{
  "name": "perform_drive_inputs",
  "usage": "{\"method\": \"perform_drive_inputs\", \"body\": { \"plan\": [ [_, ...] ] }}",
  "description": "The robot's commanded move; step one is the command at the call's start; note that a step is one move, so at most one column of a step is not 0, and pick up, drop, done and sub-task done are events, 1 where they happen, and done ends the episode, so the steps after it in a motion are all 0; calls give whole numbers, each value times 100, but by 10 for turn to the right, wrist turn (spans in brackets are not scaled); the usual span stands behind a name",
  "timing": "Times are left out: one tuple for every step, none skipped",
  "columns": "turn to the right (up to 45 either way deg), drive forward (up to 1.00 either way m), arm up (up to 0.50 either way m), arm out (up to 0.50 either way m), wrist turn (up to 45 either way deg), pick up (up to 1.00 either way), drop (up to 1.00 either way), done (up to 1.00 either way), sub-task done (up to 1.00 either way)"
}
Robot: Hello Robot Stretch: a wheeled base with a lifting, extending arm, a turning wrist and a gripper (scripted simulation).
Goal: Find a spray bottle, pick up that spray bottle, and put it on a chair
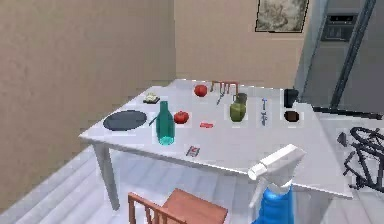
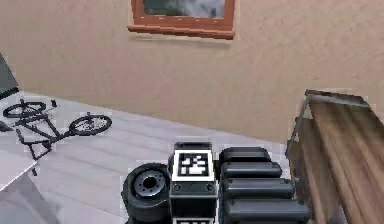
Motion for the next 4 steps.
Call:
{"method": "perform_drive_inputs", "body": {
  "plan": [
    [-240,0,0,0,0,0,0,0,0],
    [0,20,0,0,0,0,0,0,0],
    [450,0,0,0,0,0,0,0,0],
    [450,0,0,0,0,0,0,0,0]
  ]
}}
